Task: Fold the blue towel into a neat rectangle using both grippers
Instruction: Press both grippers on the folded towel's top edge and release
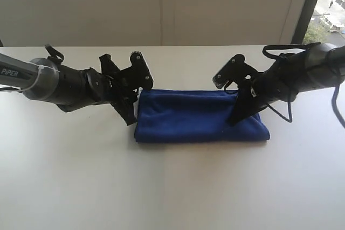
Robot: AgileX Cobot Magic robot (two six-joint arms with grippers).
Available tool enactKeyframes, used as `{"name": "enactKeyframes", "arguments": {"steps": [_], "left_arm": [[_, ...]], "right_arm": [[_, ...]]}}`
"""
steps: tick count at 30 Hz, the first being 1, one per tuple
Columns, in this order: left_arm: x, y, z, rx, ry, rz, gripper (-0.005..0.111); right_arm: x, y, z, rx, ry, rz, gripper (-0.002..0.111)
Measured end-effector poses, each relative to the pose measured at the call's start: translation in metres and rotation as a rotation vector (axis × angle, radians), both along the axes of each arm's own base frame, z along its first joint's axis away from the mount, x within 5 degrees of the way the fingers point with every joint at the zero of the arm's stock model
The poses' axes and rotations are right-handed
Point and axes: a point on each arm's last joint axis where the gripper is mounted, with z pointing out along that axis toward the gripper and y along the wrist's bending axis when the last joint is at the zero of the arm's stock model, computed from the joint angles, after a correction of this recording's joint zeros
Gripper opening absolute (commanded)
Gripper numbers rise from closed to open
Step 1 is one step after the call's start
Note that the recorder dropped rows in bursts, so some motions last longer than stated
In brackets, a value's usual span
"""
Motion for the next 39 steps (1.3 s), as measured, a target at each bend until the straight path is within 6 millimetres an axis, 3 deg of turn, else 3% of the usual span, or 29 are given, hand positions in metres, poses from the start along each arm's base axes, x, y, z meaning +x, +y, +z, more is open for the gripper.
{"name": "enactKeyframes", "arguments": {"steps": [9, 12, 18, 20, 23, 25, 27, 32, 35, 39], "left_arm": [[0.001, 0.000, 0.002, 0.010, -0.020, -0.007, 0.048], [0.000, 0.000, 0.006, 0.006, -0.019, -0.013, 0.048], [-0.004, -0.001, 0.022, -0.013, -0.018, -0.033, 0.042], [-0.007, -0.003, 0.029, -0.024, -0.016, -0.043, 0.032], [-0.014, -0.008, 0.039, -0.063, 0.018, -0.058, 0.013], [-0.021, -0.013, 0.045, -0.105, 0.067, -0.067, 0.000], [-0.028, -0.017, 0.049, -0.133, 0.141, -0.089, 0.000], [-0.042, -0.033, 0.056, -0.199, 0.485, -0.185, 0.000], [-0.031, -0.036, 0.057, -0.230, 0.609, -0.195, 0.000], [-0.009, -0.033, 0.061, -0.300, 0.737, -0.217, 0.000]], "right_arm": [[0.000, -0.001, 0.001, 0.001, 0.001, -0.008, 0.051], [-0.001, -0.001, 0.013, 0.006, -0.026, -0.013, 0.055], [-0.005, -0.001, 0.065, 0.035, -0.163, -0.008, 0.054], [-0.007, -0.002, 0.079, 0.038, -0.198, -0.010, 0.053], [-0.011, -0.004, 0.095, 0.056, -0.222, -0.047, 0.041], [-0.014, -0.006, 0.100, 0.089, -0.222, -0.105, 0.021], [-0.017, -0.008, 0.101, 0.132, -0.206, -0.171, 0.000], [-0.020, -0.006, 0.088, 0.186, -0.089, -0.205, 0.000], [-0.021, 0.003, 0.075, 0.240, 0.060, -0.146, 0.000], [-0.021, 0.026, 0.061, 0.361, 0.228, 0.076, 0.000]]}}
